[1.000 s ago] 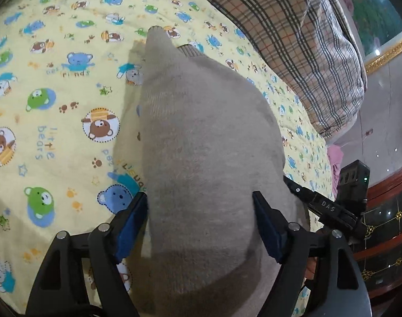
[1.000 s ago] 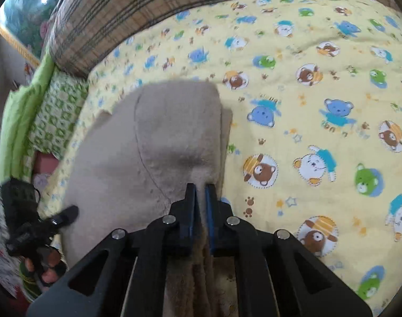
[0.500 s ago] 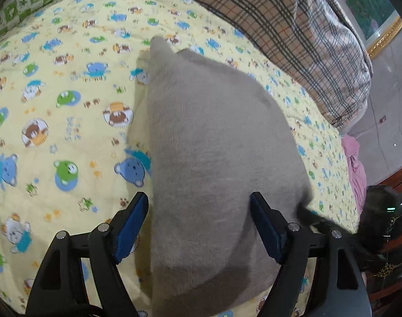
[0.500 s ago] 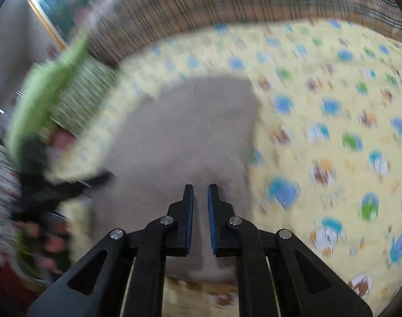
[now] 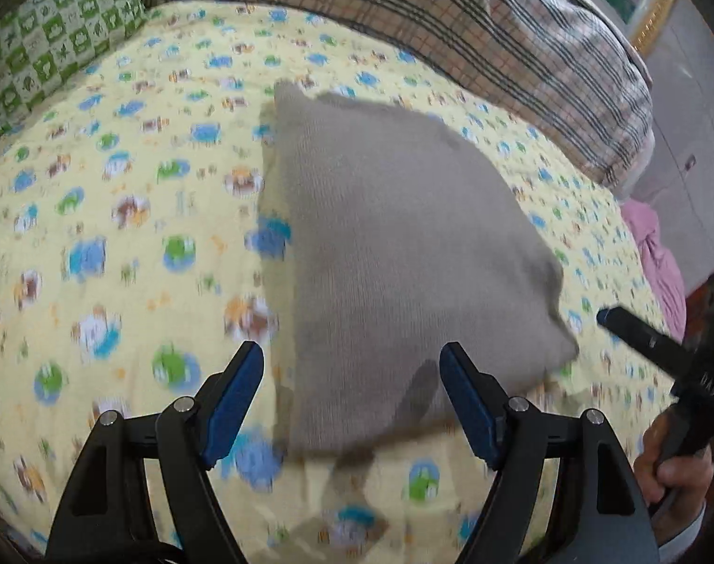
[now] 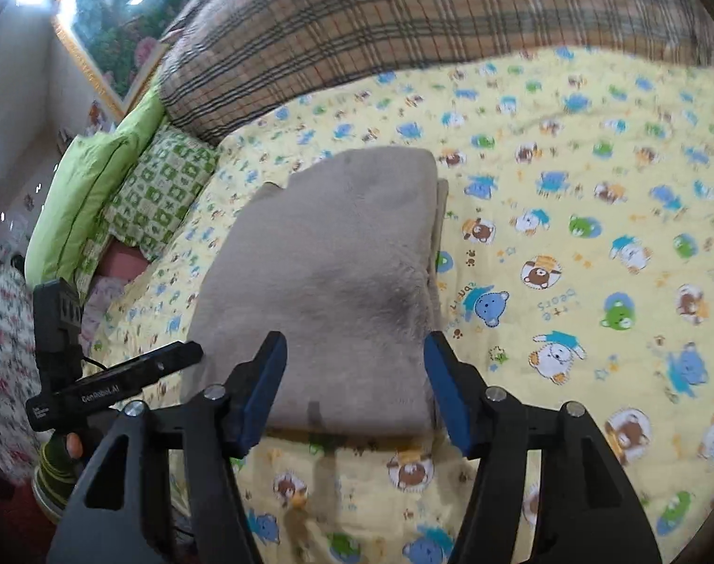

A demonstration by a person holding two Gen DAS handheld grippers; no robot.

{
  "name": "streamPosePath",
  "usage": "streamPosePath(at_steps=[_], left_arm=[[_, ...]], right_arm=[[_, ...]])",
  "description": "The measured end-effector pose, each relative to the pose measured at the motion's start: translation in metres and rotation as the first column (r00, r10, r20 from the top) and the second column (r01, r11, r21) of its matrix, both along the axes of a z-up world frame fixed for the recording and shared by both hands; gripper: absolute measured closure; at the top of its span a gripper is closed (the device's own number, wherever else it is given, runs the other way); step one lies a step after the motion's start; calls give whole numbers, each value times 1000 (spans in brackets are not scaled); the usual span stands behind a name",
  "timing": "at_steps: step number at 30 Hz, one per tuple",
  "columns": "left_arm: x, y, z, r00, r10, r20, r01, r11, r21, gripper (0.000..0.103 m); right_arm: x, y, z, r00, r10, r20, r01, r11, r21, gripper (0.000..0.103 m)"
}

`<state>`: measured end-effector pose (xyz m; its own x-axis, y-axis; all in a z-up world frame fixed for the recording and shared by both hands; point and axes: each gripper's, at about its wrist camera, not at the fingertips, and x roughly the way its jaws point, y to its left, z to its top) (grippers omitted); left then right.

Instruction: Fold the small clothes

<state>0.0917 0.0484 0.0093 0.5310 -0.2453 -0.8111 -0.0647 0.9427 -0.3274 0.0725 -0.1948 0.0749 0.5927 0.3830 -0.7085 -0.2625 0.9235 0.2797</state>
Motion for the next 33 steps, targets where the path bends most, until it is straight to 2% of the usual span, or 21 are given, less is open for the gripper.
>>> streamPosePath(at_steps=[3,5,7,11,15,17,19,21,24,27,33], left_arm=[[-17,0,-13,999,2,-33,-1,999,41,25],[-28,6,-16,999,20,-40,-19,999,31,25],[-39,10,-15,999,31,-30,-30,999,21,25],[-59,6,-6,1000,24,14,-25,998,65,25],[-78,-5,5,998,14,56,-24,986,168,22],[-86,-12,8,998,11,56,-24,971,239,21],[-95,-16,12,997,22,72,-43,951,307,21],[-98,-15,14,996,17,84,-44,942,334,20],[-94,-13,15,997,22,71,-45,941,335,20],[-84,-7,15,998,46,53,-61,945,322,20],[-63,-3,16,997,73,40,-83,935,345,20]], right_arm=[[-13,-3,-2,1000,2,-3,-2,1000,6,41],[-20,-5,-5,1000,-4,-13,4,1000,19,41],[-28,-8,-8,1000,-12,-21,13,1000,26,41],[-44,-8,-16,999,-10,-32,11,1000,23,40],[-63,-2,-25,999,-5,-35,4,999,-34,35],[-71,2,-28,1000,2,-23,-3,998,-66,34],[-81,6,-29,1000,17,-7,-18,995,-94,28],[-90,9,-29,999,40,10,-38,993,-111,24],[-98,14,-28,996,81,34,-76,988,-137,15],[-93,19,-29,995,92,29,-86,983,-161,15],[-72,27,-28,995,99,16,-95,980,-176,15]])
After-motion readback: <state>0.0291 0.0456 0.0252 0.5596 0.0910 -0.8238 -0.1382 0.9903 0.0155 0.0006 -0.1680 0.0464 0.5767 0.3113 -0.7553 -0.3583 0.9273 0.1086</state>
